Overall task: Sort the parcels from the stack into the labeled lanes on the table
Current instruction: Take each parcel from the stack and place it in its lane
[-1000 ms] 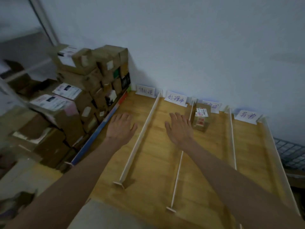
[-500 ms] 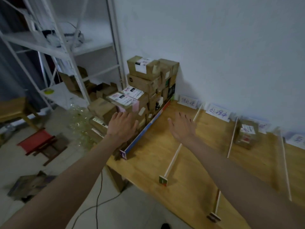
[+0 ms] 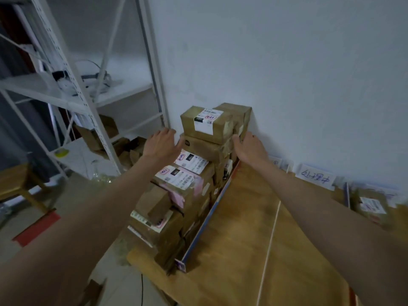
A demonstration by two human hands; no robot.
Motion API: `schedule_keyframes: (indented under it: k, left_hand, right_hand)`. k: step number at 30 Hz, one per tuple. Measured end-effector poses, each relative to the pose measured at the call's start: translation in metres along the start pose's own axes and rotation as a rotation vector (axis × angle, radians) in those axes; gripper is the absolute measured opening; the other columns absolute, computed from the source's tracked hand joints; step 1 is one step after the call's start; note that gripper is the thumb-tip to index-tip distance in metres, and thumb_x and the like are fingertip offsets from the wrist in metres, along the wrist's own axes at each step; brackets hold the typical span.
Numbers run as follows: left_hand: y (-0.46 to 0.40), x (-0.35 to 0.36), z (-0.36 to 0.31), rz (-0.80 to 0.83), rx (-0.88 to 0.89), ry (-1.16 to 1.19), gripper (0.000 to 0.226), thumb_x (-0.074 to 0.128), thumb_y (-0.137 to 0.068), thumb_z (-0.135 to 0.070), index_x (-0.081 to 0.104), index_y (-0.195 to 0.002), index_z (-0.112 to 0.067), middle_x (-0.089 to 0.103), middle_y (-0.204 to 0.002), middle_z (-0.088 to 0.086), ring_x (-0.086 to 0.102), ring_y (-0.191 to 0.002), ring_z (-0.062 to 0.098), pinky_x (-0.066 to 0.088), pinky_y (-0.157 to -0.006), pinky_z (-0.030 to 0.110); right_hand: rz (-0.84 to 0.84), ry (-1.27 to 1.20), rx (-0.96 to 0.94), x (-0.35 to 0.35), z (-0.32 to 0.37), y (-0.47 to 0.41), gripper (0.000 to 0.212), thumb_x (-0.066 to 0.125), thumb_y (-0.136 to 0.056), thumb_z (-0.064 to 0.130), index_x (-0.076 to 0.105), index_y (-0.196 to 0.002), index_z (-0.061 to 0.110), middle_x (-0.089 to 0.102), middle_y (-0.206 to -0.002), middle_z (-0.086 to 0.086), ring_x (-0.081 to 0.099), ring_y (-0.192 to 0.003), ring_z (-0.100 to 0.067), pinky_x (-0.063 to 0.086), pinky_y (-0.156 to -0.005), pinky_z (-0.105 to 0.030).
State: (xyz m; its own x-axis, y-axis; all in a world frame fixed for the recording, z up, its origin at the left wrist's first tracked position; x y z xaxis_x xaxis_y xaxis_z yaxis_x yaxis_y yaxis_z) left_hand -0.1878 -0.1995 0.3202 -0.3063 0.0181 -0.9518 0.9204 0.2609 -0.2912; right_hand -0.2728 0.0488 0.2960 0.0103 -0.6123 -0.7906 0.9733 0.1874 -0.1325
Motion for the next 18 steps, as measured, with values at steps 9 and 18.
schedule_keyframes:
  k: [9, 18]
  left_hand:
    - [-0.129, 0.031, 0.019, 0.093, -0.106, 0.25, 0.069, 0.027, -0.1, -0.059, 0.043, -0.142, -0.008, 0.051, -0.14, 0.015, 0.051, -0.126, 0.033, 0.043, -0.103, 0.049]
    - [-0.155, 0.07, 0.007, 0.197, -0.223, 0.548, 0.063, 0.04, -0.098, -0.057, 0.038, -0.136, -0.007, 0.055, -0.131, 0.016, 0.055, -0.114, 0.035, 0.041, -0.08, 0.037]
  right_hand:
    - [0.05, -0.359, 0.185, 0.024, 0.016, -0.09, 0.063, 0.035, -0.097, 0.058, 0.06, -0.119, 0.004, 0.067, -0.112, -0.013, 0.064, -0.1, -0.03, 0.052, -0.094, -0.044]
    - [0.05, -0.35, 0.215, 0.024, 0.033, -0.097, 0.046, 0.037, -0.101, 0.043, 0.066, -0.102, 0.008, 0.069, -0.097, -0.011, 0.068, -0.087, -0.03, 0.056, -0.089, -0.046]
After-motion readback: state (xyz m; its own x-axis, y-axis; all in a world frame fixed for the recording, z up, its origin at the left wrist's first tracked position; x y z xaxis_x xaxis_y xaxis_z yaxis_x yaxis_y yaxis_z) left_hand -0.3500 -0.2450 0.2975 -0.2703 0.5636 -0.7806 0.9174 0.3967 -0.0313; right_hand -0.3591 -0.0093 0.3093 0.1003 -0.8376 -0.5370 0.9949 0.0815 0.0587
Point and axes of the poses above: each hand's wrist, its own y-axis away from the middle knuckle, its own x-axis out of the palm, z = x × y, the point moved 10 cm from there along -y, towards the middle knuckle
